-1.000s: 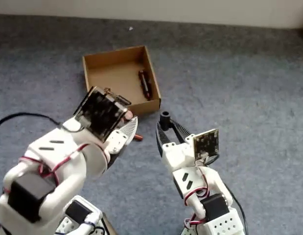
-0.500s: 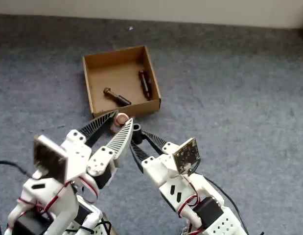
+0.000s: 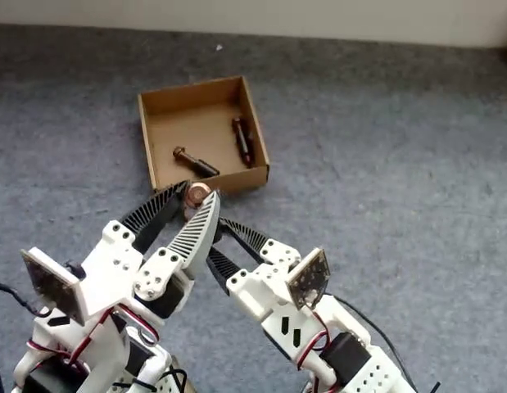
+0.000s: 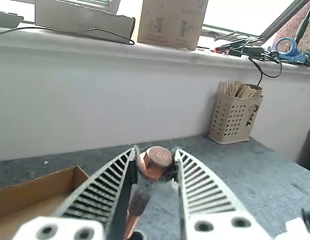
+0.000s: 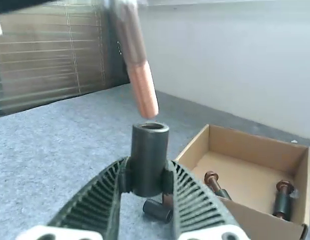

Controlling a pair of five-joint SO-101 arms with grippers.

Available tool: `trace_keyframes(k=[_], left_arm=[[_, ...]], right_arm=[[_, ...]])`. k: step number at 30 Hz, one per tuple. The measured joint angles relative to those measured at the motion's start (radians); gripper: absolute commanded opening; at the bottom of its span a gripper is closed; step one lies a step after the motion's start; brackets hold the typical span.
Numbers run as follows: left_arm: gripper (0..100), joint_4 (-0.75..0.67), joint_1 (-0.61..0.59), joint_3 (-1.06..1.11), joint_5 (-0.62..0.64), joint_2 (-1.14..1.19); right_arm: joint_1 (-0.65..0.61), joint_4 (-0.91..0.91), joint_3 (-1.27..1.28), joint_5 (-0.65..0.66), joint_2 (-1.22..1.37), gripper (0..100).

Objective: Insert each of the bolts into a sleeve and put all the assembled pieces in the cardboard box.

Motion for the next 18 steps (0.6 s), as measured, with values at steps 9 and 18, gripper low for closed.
trace_keyframes(k=[9,18], left_arm=[[1,0.000,0.063,0.017,-0.002,-0.002],[1,-0.008,0.063,0.054,-0.002,-0.003]], right_arm=[[0.002,-0.020,0.000,0.008,0.000,0.5],[0.002,-0.028,0.000,0.009,0.002,0.5]])
